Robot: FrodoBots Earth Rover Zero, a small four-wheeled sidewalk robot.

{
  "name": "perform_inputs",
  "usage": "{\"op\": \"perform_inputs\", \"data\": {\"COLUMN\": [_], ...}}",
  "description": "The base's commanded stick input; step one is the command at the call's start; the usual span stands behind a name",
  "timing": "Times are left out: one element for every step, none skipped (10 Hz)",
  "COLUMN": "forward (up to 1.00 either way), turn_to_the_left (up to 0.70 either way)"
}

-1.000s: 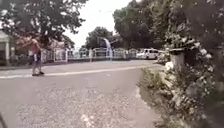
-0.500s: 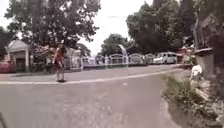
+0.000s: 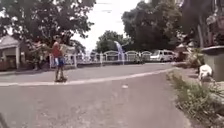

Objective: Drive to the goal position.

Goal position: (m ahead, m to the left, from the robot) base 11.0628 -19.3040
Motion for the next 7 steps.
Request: {"op": "perform_inputs", "data": {"forward": [1.0,1.0,1.0,1.0,1.0,1.0,1.0], "turn_to_the_left": [-0.27,-0.27,-0.27,-0.27,-0.27,-0.05,0.0]}}
